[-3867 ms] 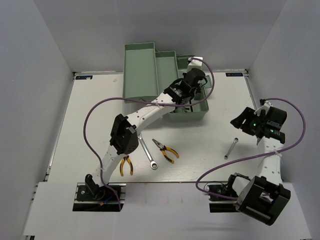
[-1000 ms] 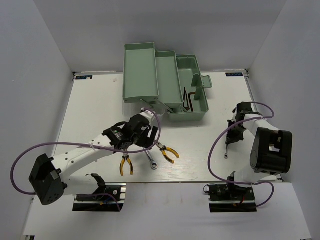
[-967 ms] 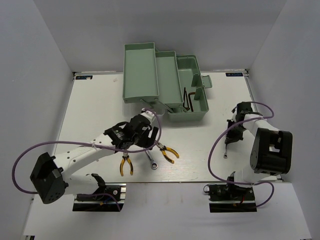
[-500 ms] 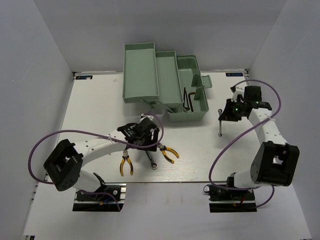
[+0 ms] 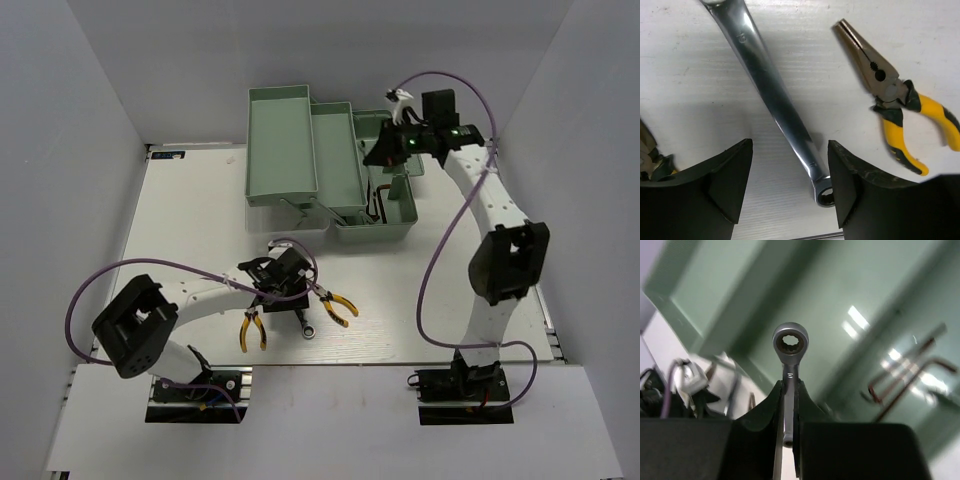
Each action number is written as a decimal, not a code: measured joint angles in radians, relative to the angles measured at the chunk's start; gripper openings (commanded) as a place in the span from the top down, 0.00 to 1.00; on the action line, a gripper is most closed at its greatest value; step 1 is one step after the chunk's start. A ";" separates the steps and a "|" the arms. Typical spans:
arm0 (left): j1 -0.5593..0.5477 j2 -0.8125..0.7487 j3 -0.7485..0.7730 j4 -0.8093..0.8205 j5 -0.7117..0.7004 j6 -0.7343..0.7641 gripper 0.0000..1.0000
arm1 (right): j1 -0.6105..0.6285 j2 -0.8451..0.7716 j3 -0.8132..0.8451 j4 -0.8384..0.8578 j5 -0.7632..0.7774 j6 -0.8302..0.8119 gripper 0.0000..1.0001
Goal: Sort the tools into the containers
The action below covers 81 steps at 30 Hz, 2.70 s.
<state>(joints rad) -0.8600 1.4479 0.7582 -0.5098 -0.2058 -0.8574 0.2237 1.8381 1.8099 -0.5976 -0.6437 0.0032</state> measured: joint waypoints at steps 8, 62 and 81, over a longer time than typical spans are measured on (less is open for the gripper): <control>-0.002 0.035 0.016 0.026 -0.021 -0.064 0.29 | 0.101 0.263 0.362 0.051 0.010 0.133 1.00; -0.172 0.087 0.009 -0.005 -0.253 -0.247 0.74 | -0.166 -0.576 -0.766 0.276 0.027 0.309 0.43; -0.212 0.165 0.069 -0.044 -0.312 -0.235 0.92 | -0.267 -0.621 -0.862 0.295 -0.042 0.359 0.42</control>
<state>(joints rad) -1.0725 1.6127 0.8268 -0.5537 -0.5182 -1.0920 -0.0429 1.2175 0.9478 -0.3027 -0.6857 0.3622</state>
